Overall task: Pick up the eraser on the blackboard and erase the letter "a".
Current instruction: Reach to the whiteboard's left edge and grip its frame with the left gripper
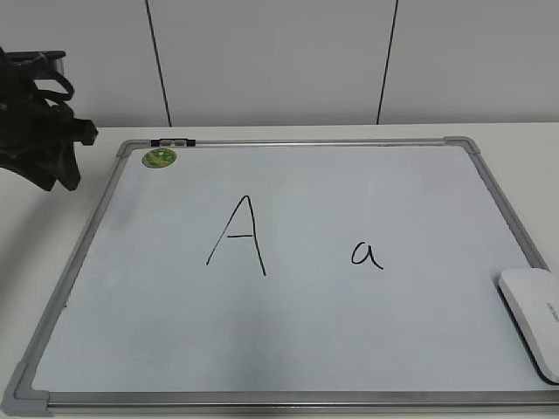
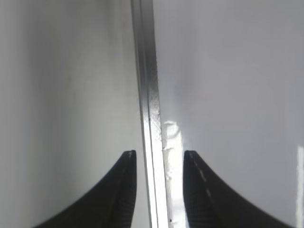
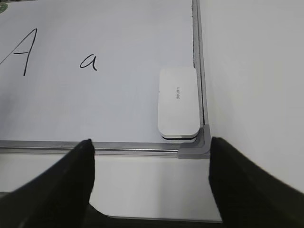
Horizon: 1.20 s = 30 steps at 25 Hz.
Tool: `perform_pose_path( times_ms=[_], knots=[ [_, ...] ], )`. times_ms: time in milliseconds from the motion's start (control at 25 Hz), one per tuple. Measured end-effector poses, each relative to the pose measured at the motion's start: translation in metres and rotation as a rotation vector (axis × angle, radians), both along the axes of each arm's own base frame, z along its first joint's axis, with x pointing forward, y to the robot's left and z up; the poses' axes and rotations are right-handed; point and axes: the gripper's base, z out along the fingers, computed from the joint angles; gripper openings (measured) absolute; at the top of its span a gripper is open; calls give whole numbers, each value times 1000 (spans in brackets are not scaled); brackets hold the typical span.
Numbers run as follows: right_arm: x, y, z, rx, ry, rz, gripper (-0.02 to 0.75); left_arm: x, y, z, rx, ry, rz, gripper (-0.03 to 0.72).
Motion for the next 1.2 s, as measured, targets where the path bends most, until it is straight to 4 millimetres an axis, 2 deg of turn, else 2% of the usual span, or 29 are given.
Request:
perform_pose_path(
  times_ms=[160, 440, 880, 1200],
  knots=[
    [0, -1, 0, -8, 0, -5, 555, 14, -6, -12, 8, 44, -12, 243],
    [0, -1, 0, -9, 0, -6, 555, 32, -6, -37, 45, 109, 7, 244],
    [0, -1, 0, -9, 0, -6, 555, 38, -6, -75, 67, 198, 14, 244],
    [0, -1, 0, -9, 0, -6, 555, 38, -6, -78, 67, 201, 16, 244]
  ],
)
